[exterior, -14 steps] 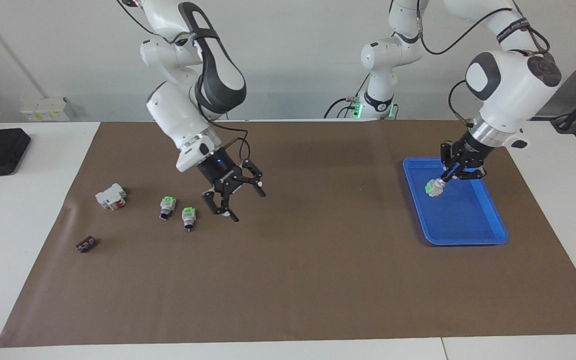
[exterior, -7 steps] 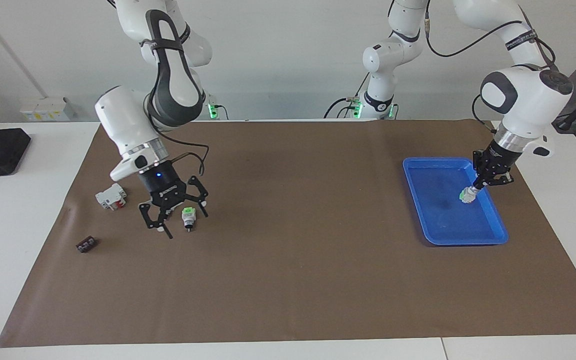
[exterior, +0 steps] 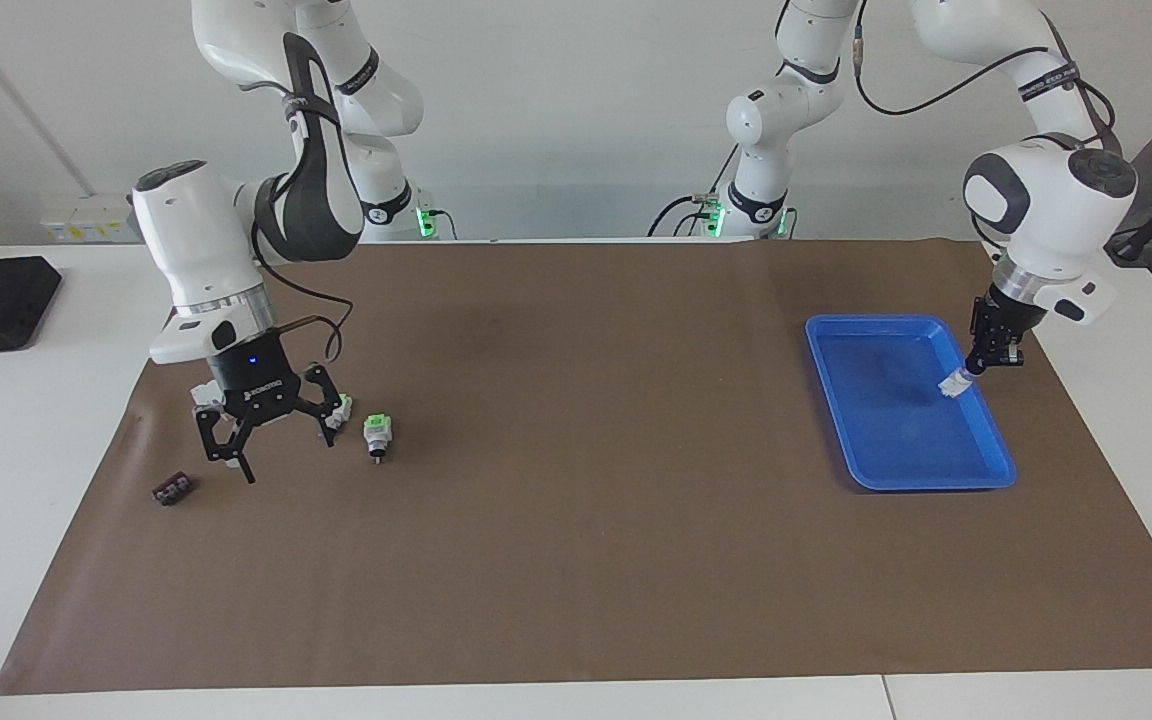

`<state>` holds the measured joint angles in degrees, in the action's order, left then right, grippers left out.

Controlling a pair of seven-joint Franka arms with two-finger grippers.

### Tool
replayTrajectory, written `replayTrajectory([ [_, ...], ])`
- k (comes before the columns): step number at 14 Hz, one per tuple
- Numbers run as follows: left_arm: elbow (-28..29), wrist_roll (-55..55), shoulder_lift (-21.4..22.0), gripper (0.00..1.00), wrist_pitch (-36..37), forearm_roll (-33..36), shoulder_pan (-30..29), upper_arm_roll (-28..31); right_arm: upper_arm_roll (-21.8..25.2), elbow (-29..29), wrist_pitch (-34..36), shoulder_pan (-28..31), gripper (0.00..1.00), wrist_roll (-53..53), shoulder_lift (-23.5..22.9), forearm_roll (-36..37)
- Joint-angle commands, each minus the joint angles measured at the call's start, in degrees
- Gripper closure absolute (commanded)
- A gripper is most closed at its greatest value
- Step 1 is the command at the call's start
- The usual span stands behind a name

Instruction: Turn and place switch with both arms

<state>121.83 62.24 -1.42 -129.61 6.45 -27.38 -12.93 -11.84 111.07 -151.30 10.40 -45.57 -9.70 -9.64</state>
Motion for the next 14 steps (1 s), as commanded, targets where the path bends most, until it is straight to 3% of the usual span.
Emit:
replayTrajectory([
  [1, 2.9, -7.6, 1.7, 1.0, -2.5, 1.2, -1.5, -0.6, 0.6, -2.2, 6.2, -0.2, 0.0, 10.5, 0.6, 10.1],
  [4, 5.6, -10.2, 1.7, 1.0, -5.7, 1.2, -1.3, -0.7, 10.0, -6.8, 18.5, -7.8, 0.0, 25.5, 2.0, 14.9],
  [8, 6.8, -10.9, 1.7, 1.0, -5.8, 1.2, -0.8, -0.7, 11.2, -10.4, 32.8, -6.9, 0.0, 39.6, 7.0, 14.9],
  [12, 6.8, -13.3, 1.8, 1.0, -5.0, 1.3, -1.0, -0.7, 12.2, -17.8, 52.6, -7.1, 0.0, 49.6, 9.5, 13.7],
  [13, 6.8, -14.8, 1.8, 0.54, -4.6, 1.2, -1.0, -0.7, 15.2, -19.6, 55.9, -8.7, 0.0, 49.6, 9.6, 13.6],
  [14, 6.5, -16.5, 1.8, 0.44, -4.2, 1.2, -1.1, -0.7, 18.6, -21.2, 58.5, -11.8, 0.0, 49.3, 9.7, 13.6],
])
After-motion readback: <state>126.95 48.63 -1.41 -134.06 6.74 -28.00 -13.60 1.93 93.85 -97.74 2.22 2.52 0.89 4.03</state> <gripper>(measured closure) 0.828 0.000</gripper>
